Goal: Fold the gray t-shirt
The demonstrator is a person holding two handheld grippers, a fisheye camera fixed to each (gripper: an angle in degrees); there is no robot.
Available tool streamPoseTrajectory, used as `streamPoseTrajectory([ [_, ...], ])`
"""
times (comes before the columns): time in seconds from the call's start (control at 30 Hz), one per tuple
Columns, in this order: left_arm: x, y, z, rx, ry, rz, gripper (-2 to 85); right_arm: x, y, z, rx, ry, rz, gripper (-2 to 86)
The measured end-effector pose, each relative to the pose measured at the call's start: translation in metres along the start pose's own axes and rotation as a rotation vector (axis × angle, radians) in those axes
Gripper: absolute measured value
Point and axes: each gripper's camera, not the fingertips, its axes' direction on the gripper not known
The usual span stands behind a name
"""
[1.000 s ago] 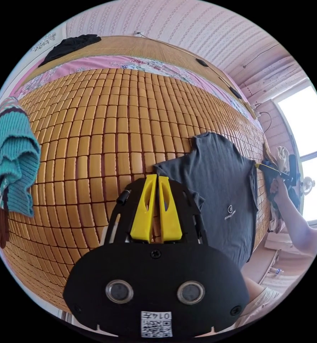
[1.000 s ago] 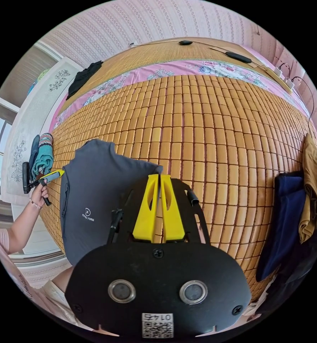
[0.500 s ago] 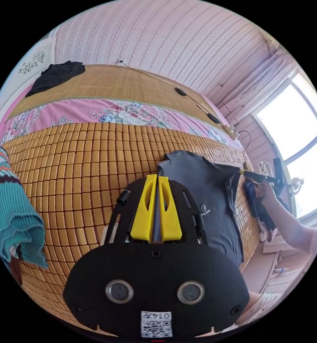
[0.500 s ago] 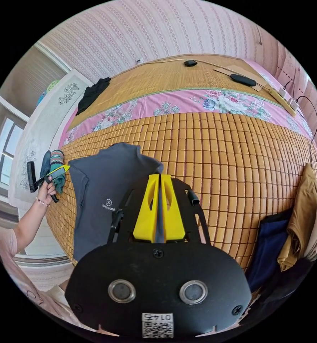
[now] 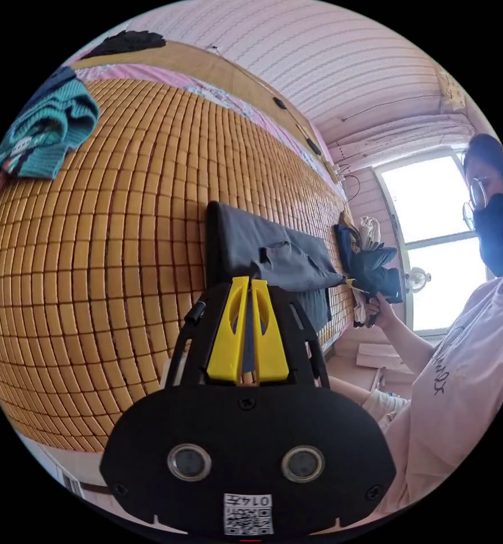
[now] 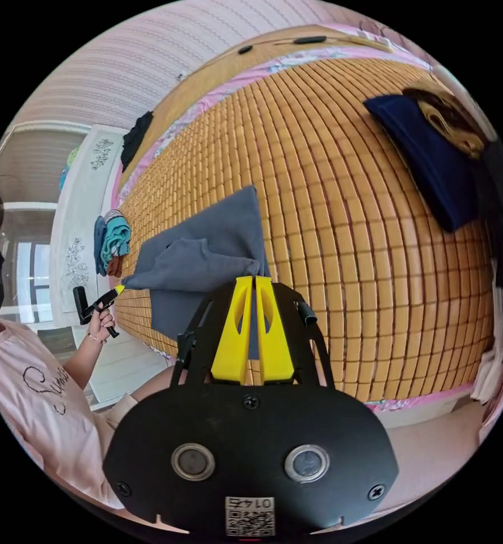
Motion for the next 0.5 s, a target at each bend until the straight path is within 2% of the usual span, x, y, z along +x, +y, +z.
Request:
streamPoseTrajectory([
  [0.1,-0.013,0.009,0.010,-0.024,-0.016,-0.028,-1.0,0.006,0.007,0.020,-0.004,0.031,0.044,0.4],
  [0.33,0.002,0.018,-0.014,-0.015,-0.024,0.094,-1.0,-0.032,0.011,-0.014,0.090,0.058,-0.088,0.5],
  [0.5,-0.017,0.035,0.022,-0.079,-0.110,0.050,-1.0,-0.033,0.016,0.031,-0.034,0.115,-0.086,0.5],
])
